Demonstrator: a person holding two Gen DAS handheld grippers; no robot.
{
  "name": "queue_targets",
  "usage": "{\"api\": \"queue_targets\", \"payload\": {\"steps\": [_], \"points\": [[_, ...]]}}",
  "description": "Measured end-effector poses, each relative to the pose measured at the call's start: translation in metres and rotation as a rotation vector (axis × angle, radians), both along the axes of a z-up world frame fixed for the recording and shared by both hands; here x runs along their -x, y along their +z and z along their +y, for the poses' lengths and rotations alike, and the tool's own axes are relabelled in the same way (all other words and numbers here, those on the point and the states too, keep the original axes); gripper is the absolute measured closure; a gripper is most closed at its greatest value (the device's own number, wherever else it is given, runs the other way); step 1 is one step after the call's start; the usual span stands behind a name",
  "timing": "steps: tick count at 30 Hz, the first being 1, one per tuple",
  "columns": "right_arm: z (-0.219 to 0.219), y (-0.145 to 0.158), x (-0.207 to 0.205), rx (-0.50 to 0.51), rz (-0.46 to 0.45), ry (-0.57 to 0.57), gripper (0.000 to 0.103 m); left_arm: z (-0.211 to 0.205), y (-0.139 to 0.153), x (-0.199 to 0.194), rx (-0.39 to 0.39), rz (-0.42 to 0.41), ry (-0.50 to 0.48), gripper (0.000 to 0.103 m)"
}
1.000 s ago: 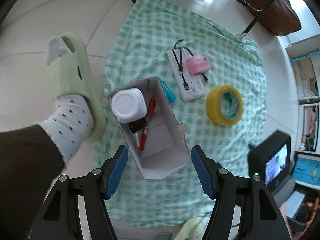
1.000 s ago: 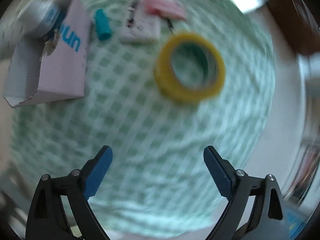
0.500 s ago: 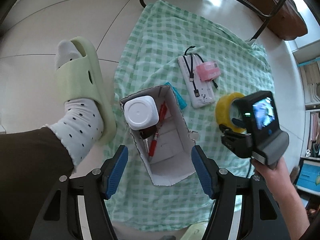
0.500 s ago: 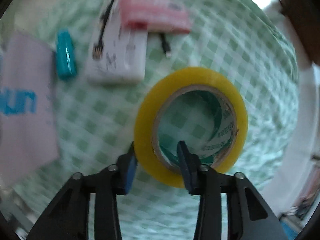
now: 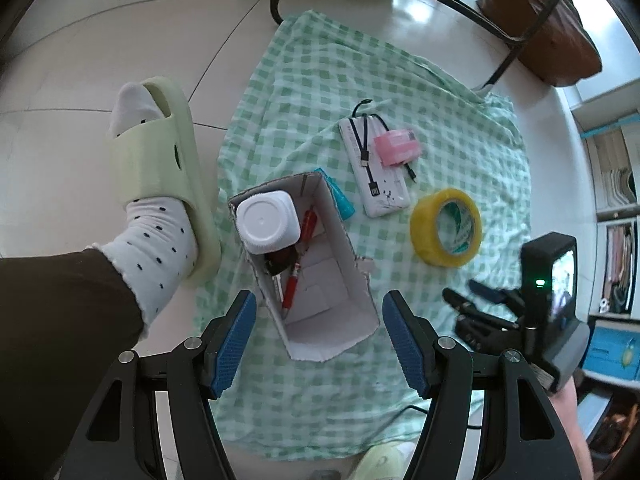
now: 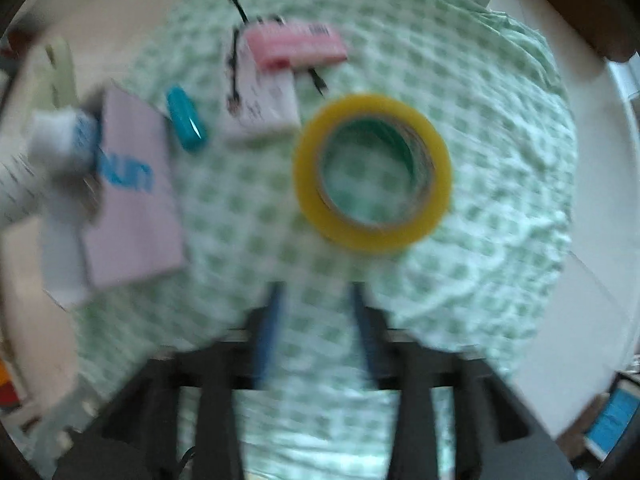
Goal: Organize rigid objects
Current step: 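Move the right gripper over the yellow tape roll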
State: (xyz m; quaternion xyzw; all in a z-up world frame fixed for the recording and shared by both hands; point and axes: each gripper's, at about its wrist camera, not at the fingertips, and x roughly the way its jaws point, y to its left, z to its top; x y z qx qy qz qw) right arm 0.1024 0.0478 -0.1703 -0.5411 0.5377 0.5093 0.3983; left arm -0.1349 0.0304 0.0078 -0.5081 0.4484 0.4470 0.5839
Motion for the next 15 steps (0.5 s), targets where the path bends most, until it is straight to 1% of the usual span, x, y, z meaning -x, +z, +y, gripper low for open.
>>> {"api": "queue_targets", "payload": {"steps": [1,2,3,6,8,10,11,12,13,14,15], "points": [[-0.002,0.0,0.004,-0.012,-0.048,0.042,0.018,-0.002,0.0,0.0,0.005,0.003,-0.006,0.039],[-0.002,0.001,0.008,-0.034,-0.086,0.081,0.014,-0.004,-0.002,0.0,0.013,0.005,-0.01,0.039],[-0.001,0.002,0.014,-0.064,-0.137,0.135,0.012,-0.005,-0.003,0.0,0.023,0.006,-0.011,0.039],[0.008,-0.004,0.027,-0.091,-0.237,0.247,0.012,-0.003,-0.007,-0.001,0.037,0.007,-0.004,0.039],[0.013,-0.011,0.038,-0.127,-0.317,0.351,0.012,0.0,-0.01,-0.002,0.048,0.006,0.0,0.039],[0.014,-0.027,0.049,-0.145,-0.361,0.459,0.012,0.003,-0.015,-0.002,0.059,0.001,0.004,0.039],[0.016,-0.035,0.054,-0.131,-0.333,0.499,0.012,0.005,-0.018,-0.002,0.064,0.004,0.007,0.039],[0.018,-0.041,0.057,-0.095,-0.281,0.515,0.012,0.006,-0.02,-0.002,0.071,0.009,0.012,0.039],[0.021,-0.051,0.059,-0.039,-0.22,0.524,0.012,0.007,-0.022,-0.002,0.076,0.008,0.016,0.039],[0.024,-0.06,0.059,0.01,-0.18,0.525,0.013,0.008,-0.024,-0.001,0.084,0.008,0.023,0.039],[0.025,-0.068,0.06,0.044,-0.169,0.516,0.015,0.008,-0.025,-0.001,0.093,0.005,0.027,0.039]]}}
